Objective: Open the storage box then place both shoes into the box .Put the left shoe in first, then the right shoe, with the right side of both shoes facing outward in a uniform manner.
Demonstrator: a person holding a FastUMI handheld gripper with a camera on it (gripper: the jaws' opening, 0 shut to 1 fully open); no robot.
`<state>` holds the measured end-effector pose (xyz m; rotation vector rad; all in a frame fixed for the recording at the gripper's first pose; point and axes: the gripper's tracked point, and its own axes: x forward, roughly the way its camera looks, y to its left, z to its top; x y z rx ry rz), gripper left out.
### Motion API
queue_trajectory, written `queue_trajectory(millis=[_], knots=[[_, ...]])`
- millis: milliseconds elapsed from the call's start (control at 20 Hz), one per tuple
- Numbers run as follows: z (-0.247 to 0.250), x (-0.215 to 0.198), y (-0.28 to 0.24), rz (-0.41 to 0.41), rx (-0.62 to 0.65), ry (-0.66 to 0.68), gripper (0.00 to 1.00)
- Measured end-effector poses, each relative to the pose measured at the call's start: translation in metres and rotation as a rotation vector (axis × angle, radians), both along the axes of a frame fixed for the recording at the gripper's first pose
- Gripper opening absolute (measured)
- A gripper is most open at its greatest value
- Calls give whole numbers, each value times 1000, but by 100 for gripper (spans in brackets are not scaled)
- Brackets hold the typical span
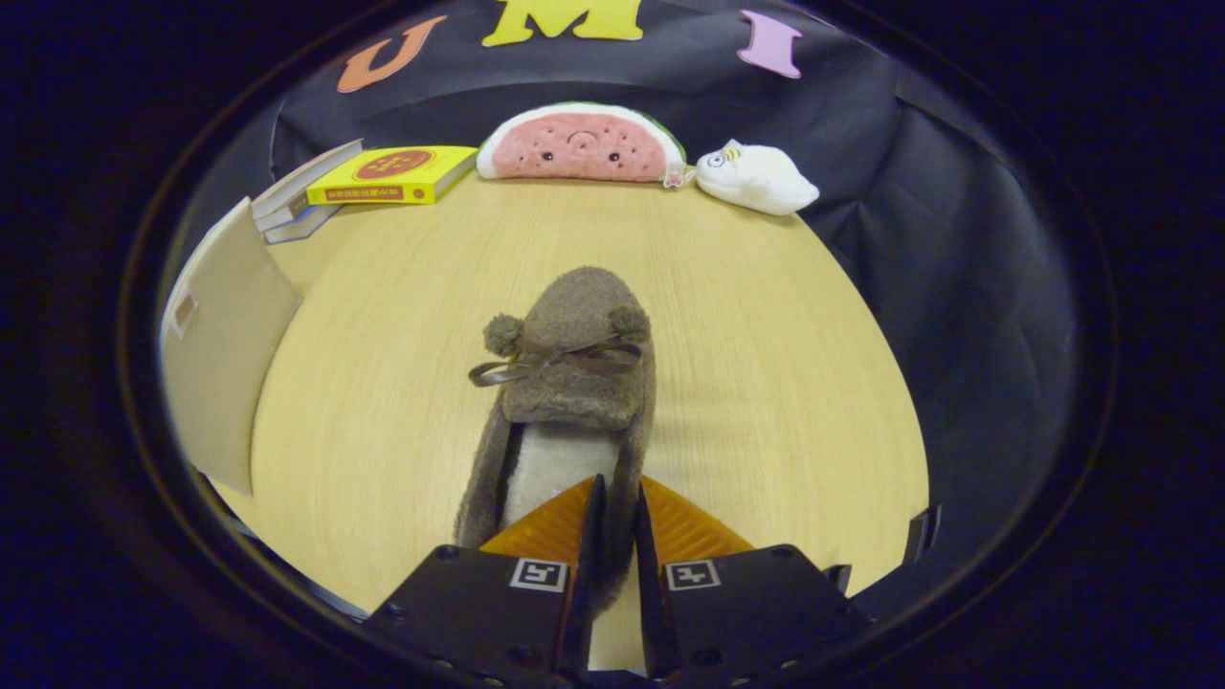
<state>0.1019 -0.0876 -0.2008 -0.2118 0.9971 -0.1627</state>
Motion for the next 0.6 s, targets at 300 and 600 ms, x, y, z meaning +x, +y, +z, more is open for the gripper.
queue_trajectory(millis=[300,600], knots=[[5,1,1,-90,119,-67,4],[8,-8,15,-156,361,-91,3]])
